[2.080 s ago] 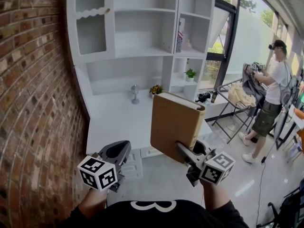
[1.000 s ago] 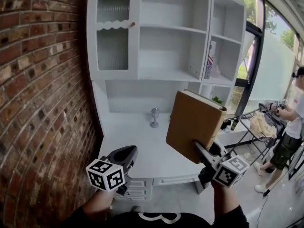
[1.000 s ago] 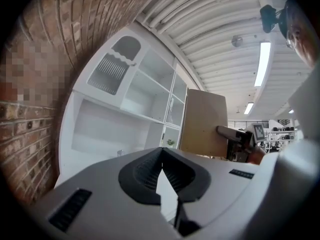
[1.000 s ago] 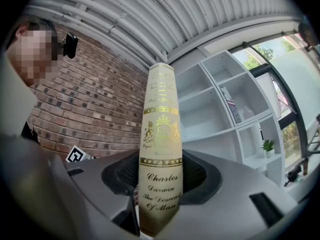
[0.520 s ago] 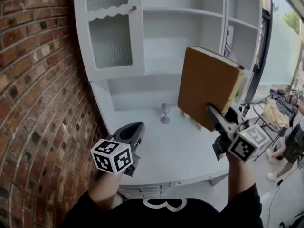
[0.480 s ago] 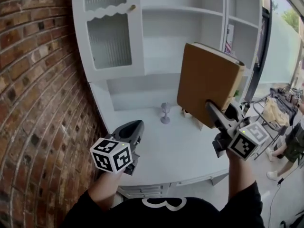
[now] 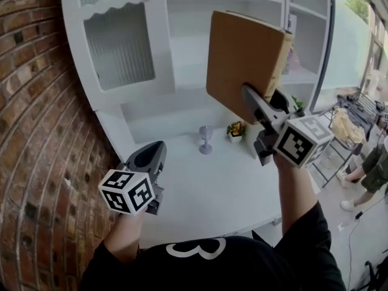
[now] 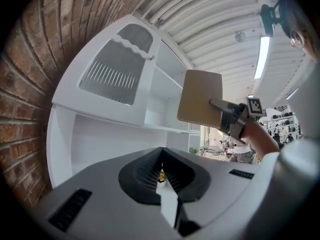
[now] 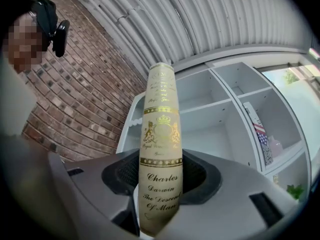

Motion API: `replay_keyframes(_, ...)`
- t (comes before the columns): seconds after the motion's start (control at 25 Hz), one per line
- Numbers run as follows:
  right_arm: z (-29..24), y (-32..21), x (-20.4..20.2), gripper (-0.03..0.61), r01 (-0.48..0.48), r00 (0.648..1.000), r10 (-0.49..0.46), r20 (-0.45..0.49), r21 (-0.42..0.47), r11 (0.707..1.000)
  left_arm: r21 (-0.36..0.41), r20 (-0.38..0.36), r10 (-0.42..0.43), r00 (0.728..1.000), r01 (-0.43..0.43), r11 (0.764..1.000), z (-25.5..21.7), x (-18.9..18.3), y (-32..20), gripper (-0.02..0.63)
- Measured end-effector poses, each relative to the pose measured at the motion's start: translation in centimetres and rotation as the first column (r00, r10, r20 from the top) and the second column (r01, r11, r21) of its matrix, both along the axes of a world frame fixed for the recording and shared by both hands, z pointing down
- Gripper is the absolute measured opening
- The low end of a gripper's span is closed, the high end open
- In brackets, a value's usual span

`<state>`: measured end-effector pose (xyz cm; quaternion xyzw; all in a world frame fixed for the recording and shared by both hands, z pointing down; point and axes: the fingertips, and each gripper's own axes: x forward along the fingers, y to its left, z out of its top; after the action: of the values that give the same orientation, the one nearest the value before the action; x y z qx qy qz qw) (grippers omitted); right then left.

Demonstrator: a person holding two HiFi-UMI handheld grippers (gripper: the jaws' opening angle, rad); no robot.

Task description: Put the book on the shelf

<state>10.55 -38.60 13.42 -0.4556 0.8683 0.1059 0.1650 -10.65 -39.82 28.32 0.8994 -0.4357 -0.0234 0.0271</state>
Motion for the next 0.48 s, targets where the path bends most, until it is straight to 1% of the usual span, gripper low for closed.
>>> replay_keyframes(0.2, -1.1, -3.7, -1.2, 0.198, -0.045, 0.999, 0.045, -0.017, 0.030, 0.999, 0.006, -0.024, -0.008, 1.000, 0.008, 1.000, 0.2, -1.7, -2.7, 0.000)
replay_keyframes(0.4, -1.9, -7.0, -2.3, 0.198, -0.103, 0.993, 0.105, -0.048, 0.032, 0.994, -0.005, -0.031, -0.010, 0.999, 0.010, 1.000, 1.2, -2.8, -4.0, 0.000)
replay_keyframes(0.48, -2.1, -8.4, -2.7, 0.198, -0.120, 0.991, 0.121, -0.047, 0.025, 0.992, -0.016, -0.039, -0.011, 0.999, 0.010, 1.000, 1.8, -3.4, -4.6, 0.000)
